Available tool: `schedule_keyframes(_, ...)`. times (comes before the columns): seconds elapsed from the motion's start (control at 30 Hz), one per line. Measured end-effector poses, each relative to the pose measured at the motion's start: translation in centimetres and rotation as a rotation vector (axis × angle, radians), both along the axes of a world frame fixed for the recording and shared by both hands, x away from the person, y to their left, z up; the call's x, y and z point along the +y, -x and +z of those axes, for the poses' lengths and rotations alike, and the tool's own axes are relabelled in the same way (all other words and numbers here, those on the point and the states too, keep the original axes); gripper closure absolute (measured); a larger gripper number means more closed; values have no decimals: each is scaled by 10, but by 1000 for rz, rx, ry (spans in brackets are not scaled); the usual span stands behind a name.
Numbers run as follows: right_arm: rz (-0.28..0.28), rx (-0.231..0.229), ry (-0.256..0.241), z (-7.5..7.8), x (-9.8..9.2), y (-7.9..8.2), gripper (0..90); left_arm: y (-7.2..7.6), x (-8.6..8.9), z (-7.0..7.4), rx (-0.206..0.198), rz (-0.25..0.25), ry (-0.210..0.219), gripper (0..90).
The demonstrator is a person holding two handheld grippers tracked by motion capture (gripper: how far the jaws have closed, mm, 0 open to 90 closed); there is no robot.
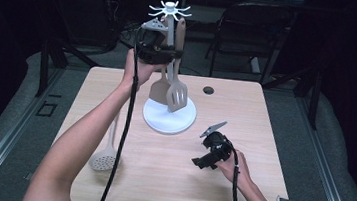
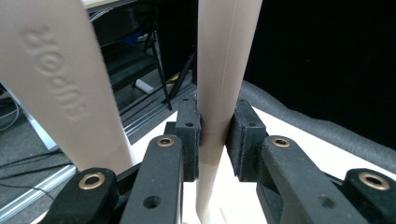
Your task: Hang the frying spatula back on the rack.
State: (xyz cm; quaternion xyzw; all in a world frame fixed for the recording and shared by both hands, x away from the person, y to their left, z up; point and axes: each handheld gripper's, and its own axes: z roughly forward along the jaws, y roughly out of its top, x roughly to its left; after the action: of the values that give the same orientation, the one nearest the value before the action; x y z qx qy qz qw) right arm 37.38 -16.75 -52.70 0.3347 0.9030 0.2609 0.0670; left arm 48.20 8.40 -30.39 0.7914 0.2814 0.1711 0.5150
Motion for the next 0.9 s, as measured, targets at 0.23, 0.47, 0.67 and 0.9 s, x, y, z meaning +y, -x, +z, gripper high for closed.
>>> schedule_keyframes(0.23, 16, 9, 20, 0, 0, -1, 79, -6, 4, -4, 28, 15, 19, 763)
schedule_keyframes(0.47, 26, 21, 13, -1, 1, 0, 79, -10, 6, -7, 34, 39, 20, 763)
schedule_keyframes(0.67, 30, 16, 22, 0, 0, -1, 79, -10, 4, -7, 5, 75, -8, 762)
schedule_keyframes(0.9, 34, 18, 26, 0, 1, 0, 79, -6, 0, -7, -16, 125, -33, 756)
